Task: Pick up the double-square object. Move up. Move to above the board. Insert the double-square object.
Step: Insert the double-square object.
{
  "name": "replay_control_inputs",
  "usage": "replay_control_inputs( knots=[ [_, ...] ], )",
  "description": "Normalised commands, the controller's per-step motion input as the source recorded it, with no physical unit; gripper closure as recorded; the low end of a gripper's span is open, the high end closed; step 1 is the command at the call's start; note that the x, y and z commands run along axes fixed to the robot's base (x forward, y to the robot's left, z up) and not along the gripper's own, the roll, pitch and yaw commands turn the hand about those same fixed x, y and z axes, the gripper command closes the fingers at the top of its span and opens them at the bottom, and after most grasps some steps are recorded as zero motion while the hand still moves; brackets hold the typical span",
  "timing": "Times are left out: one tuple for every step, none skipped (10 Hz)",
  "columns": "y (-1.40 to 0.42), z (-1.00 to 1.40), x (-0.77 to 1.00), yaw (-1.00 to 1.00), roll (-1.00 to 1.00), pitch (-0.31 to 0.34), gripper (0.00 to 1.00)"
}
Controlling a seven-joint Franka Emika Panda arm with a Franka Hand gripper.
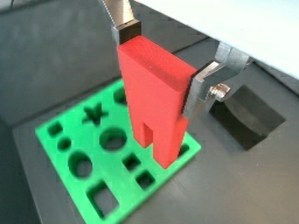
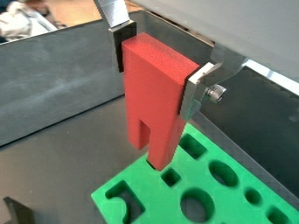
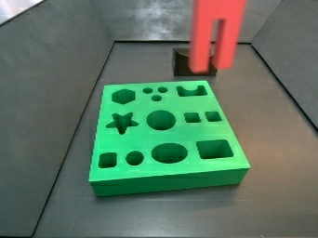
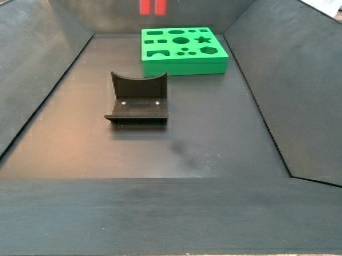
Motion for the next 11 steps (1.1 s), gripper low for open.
replay_control_inputs(
  knots=[
    [-0.52,-0.52,0.05,0.41,0.18,-0.284,1.0],
    [-0.53,-0.43,-0.07,0.3,0.14,-0.37,1.0],
    [-0.44,-0.47,-0.28,0.14,0.24,-0.336,1.0],
    [-0.39,-0.5,-0.3,0.0,0.31,-0.28,1.0],
    [-0.19,-0.53,-0.12,-0.12,0.35,-0.177,1.0],
    [-0.07,-0.56,0.0,-0.27,0.36,-0.121,1.0],
    [0.0,-0.57,0.09,-0.41,0.32,-0.066,1.0],
    [0.0,-0.13,0.05,-0.32,0.1,-0.016,1.0],
    [0.0,0.0,0.0,0.0,0.03,0.0,1.0],
    [0.0,-0.39,-0.17,0.01,0.2,0.0,1.0],
    [0.0,-0.48,-0.2,0.01,0.23,0.0,1.0]
  ],
)
